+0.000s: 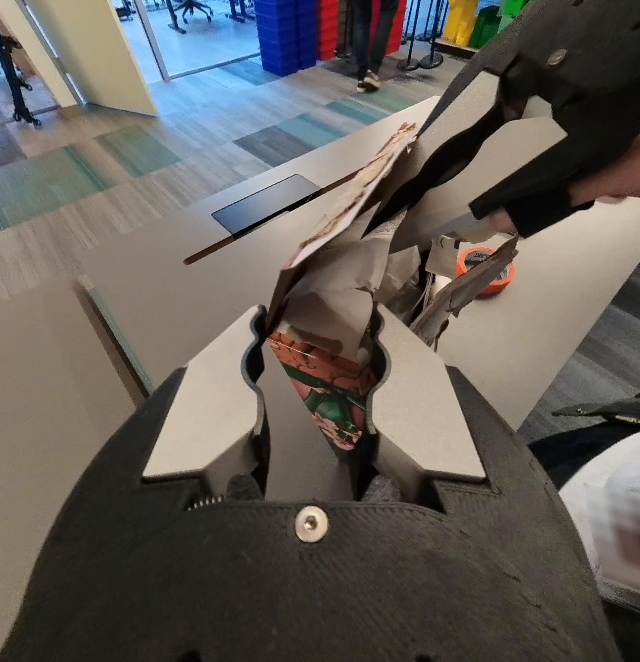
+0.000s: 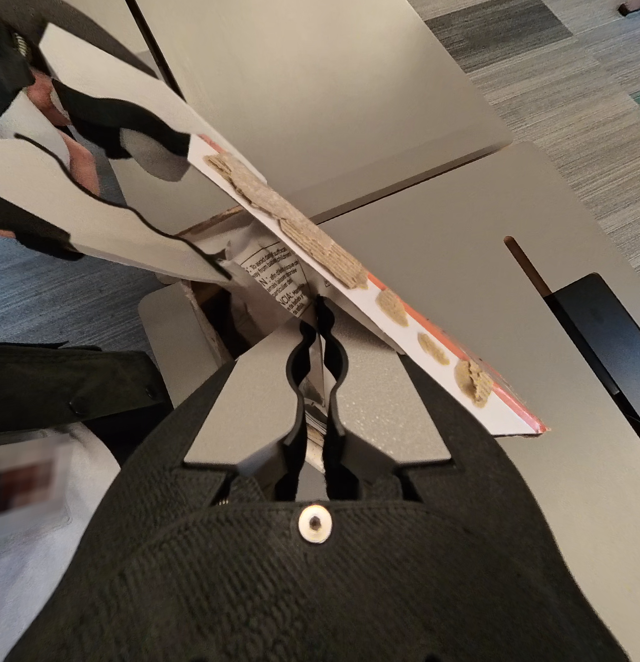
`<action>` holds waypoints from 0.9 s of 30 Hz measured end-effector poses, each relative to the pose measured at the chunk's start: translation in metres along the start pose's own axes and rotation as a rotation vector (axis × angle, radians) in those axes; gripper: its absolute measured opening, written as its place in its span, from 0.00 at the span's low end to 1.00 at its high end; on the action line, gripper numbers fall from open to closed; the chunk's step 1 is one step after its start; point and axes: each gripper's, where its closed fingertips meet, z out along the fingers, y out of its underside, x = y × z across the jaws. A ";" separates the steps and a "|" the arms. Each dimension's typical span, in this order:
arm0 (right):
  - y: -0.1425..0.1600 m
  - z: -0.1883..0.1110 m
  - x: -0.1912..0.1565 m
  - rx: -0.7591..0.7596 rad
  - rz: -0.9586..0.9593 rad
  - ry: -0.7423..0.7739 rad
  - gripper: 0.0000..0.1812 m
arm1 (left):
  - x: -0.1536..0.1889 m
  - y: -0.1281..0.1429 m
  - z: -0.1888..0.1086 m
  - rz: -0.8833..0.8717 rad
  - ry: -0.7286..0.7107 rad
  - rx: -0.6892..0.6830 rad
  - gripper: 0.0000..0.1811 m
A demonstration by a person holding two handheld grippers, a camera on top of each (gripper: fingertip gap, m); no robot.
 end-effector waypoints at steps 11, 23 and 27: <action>-0.002 -0.001 0.002 0.002 -0.059 -0.048 0.00 | 0.002 -0.005 -0.008 -0.155 0.053 0.178 0.28; -0.006 0.000 0.002 0.060 0.113 -0.227 0.00 | 0.006 -0.009 -0.019 -0.297 0.164 0.402 0.27; -0.007 0.003 0.001 0.076 0.168 -0.251 0.00 | 0.004 -0.009 -0.021 -0.332 0.163 0.431 0.27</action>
